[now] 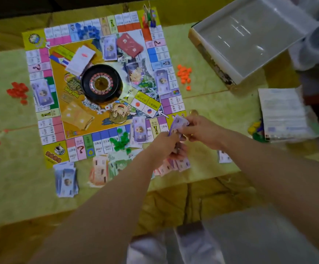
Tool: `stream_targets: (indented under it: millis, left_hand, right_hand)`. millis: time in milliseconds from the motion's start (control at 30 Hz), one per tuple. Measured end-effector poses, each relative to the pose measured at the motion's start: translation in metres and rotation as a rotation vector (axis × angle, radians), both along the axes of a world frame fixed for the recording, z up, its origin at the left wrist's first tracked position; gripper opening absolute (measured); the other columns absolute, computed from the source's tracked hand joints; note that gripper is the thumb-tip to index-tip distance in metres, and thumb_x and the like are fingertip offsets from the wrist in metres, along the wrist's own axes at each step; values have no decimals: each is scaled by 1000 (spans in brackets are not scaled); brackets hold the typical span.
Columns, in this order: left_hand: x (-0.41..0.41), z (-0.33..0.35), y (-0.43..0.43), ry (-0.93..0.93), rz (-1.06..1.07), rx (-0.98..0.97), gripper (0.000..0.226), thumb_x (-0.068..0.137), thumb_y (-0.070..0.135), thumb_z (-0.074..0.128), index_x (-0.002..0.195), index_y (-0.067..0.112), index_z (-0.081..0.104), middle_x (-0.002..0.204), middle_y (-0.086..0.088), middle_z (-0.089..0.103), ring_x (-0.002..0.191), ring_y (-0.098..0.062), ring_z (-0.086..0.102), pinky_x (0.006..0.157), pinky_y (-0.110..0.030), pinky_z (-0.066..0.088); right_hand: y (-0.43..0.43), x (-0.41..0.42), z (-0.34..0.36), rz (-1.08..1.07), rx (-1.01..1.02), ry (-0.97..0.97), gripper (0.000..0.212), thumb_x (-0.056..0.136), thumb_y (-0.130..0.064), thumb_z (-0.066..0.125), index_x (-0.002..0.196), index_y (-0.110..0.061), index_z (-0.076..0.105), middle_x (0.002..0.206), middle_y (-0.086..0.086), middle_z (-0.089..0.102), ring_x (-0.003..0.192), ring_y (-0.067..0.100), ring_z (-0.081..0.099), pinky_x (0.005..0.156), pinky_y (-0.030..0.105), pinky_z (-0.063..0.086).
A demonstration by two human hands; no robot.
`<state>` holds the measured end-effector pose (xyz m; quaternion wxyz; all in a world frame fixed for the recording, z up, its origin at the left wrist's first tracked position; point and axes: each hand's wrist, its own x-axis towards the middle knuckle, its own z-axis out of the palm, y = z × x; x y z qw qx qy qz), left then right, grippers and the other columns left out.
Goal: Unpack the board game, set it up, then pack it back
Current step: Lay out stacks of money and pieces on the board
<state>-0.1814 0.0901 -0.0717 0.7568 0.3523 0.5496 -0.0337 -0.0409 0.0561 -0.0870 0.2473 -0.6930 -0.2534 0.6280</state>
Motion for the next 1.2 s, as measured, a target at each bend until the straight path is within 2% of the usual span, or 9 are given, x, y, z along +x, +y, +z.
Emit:
stream_targets:
  millis: [133,267,500,667,767,867,967,1067,1200]
  left_hand:
    - [2,-4,-8,74,-28,20,23,99,3,36,111,2,55,79,-15,64,59,-24,66,58,-33,58]
    - [-3,-10,-5,113,3,92,33,101,3,30,123,3,54,71,-11,64,52,-18,62,52,-28,55]
    - [-27,-12,13,129,-77,55,18,99,6,42,111,6,55,83,-7,66,69,-24,65,72,-37,57]
    - [-23,-11,19,129,-126,84,20,100,4,39,111,5,55,83,-10,61,57,-21,66,59,-33,59]
    - [-9,-15,12,149,-254,199,14,100,12,45,103,11,59,90,-10,65,81,-27,64,79,-42,57]
    - [10,-24,-1,165,-309,295,18,97,16,51,97,10,67,97,-22,70,91,-38,67,83,-52,55]
    - [26,-34,-14,199,-297,311,18,95,15,52,85,14,67,97,-26,69,92,-41,67,81,-47,56]
    - [40,-40,-26,207,-310,305,21,98,17,51,104,10,69,97,-17,71,89,-33,67,77,-38,53]
    - [54,-53,-39,222,-330,330,24,99,18,49,110,7,68,97,-13,70,79,-25,63,61,-27,47]
  right_hand:
    - [-13,4,-5,-75,-16,-84,12,90,4,54,100,1,59,70,9,53,58,16,44,52,24,38]
    - [-9,-7,-7,-171,-15,45,13,93,5,53,103,-1,57,73,9,57,58,13,52,52,19,47]
    - [9,-20,-11,-75,-70,-47,12,92,4,53,102,4,60,71,11,56,55,13,50,48,19,43]
    - [12,-26,-14,-56,-63,-86,18,91,1,56,106,11,59,78,15,57,61,17,51,58,26,44]
    - [0,-14,-14,-68,-105,-45,19,92,2,55,109,7,61,81,13,59,61,15,51,58,24,44]
    - [-17,6,-14,-166,-128,-44,20,90,3,53,109,5,60,75,10,57,58,14,52,53,21,47]
    - [-41,31,-27,-253,-112,-367,27,86,-1,53,112,-5,57,81,5,56,69,18,53,63,28,44]
    - [-75,58,-48,-201,-185,-825,39,82,-7,64,118,-3,49,115,13,51,99,26,53,77,30,38]
    - [-99,63,-74,-29,-378,-971,68,78,-34,75,124,3,42,128,20,45,115,33,46,92,34,36]
